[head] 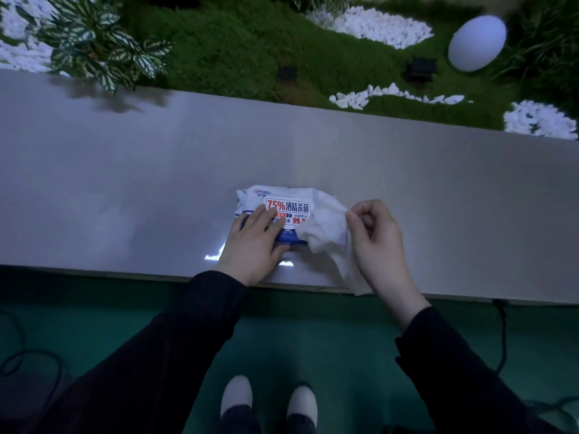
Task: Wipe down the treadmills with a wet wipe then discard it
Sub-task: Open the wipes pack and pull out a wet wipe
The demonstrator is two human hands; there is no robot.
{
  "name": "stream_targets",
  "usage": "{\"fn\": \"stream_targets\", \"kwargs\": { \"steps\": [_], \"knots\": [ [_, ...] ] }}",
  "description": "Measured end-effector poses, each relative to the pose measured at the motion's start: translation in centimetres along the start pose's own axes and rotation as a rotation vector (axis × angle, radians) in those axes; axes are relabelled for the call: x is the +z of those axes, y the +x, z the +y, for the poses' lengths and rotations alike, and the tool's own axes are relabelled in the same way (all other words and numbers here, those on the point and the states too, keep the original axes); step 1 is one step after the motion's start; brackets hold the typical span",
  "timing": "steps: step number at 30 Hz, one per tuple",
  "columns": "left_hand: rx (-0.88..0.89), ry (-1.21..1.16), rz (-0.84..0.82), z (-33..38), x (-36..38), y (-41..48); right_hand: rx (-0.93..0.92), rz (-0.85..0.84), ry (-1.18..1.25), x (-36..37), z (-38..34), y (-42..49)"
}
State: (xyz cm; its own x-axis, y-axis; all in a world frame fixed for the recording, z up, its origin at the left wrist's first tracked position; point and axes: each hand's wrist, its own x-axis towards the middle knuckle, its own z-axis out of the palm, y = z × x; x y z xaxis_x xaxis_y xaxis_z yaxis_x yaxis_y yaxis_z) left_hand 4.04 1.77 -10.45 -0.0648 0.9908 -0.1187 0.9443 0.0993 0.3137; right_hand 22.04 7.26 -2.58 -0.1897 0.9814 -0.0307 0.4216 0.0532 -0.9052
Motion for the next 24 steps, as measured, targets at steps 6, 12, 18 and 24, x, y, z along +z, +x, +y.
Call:
{"fn": "stream_targets", "kwargs": {
  "steps": [6,12,18,24],
  "knots": [
    [-0.398,-0.814,0.036,3.7,-4.6,-1.8,0.113,0.019,0.176,-1.6,-3.7,-0.9],
    [-0.446,-1.675,-0.236,10.3,-11.6,-5.5,0.172,-0.022,0.382,-5.1,-9.3,-3.4],
    [-0.291,-1.722,-0.072,14.5,-17.8,-8.4,0.192,0.071,0.456,-11.0,-14.4,-5.9],
    [-0.232,-1.46,0.112,19.2,-23.4,-11.7,0.206,0.053,0.55,-16.7,-18.0,-10.3]
  ]
}}
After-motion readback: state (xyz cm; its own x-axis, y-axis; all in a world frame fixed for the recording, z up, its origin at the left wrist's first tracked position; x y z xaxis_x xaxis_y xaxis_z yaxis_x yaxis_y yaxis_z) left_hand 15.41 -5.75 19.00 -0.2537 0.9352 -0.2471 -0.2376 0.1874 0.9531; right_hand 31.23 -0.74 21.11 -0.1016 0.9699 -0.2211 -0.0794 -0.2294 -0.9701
